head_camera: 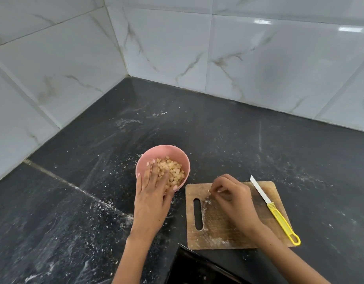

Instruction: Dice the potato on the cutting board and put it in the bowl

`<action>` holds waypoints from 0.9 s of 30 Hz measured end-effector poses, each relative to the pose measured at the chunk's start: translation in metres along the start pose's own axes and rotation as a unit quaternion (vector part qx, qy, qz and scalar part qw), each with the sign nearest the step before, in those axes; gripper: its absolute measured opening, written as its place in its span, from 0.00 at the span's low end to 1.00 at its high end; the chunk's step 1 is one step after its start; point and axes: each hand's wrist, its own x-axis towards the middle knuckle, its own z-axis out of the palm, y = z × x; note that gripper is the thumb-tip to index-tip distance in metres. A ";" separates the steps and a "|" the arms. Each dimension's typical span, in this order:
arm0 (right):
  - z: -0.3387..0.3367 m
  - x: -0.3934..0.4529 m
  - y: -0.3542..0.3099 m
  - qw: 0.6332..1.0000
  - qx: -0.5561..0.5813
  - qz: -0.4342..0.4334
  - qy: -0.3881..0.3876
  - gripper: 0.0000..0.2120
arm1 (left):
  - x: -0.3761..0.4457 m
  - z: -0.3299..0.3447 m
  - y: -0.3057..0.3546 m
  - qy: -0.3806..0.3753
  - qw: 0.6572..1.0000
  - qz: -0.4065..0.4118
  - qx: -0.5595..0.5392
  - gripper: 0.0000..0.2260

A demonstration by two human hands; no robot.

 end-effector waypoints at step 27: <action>-0.004 -0.085 0.076 0.911 -0.357 0.206 -0.015 0.39 | -0.064 0.071 0.113 -0.104 0.987 0.117 0.033 0.25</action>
